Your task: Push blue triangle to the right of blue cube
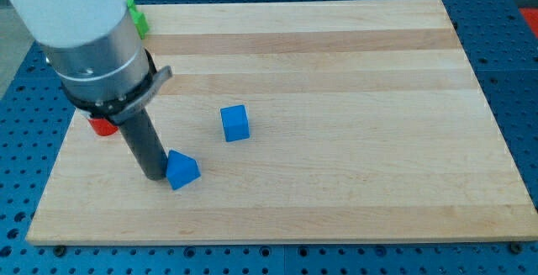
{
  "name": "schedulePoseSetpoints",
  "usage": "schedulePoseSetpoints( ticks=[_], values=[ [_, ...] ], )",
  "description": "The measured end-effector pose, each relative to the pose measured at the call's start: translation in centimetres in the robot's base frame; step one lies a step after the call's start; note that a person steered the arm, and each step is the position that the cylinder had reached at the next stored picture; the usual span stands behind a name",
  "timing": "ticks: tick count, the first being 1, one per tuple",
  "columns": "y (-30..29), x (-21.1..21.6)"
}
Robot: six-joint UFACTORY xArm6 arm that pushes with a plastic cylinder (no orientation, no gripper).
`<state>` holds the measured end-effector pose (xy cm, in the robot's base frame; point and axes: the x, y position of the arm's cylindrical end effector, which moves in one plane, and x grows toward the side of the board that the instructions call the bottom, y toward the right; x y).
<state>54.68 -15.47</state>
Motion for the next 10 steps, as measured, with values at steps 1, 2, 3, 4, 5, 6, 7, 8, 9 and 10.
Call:
schedulePoseSetpoints(
  ticks=[1,2,3,4,5,6,7,8,9,10],
  values=[
    [0.5,2.5],
    [0.6,5.0],
    [0.7,4.0],
    [1.4,1.7],
    [3.7,0.7],
    [5.2,-0.8],
    [5.2,-1.4],
    [5.5,-2.2],
    [7.2,-4.0],
    [9.9,-5.3]
  ],
)
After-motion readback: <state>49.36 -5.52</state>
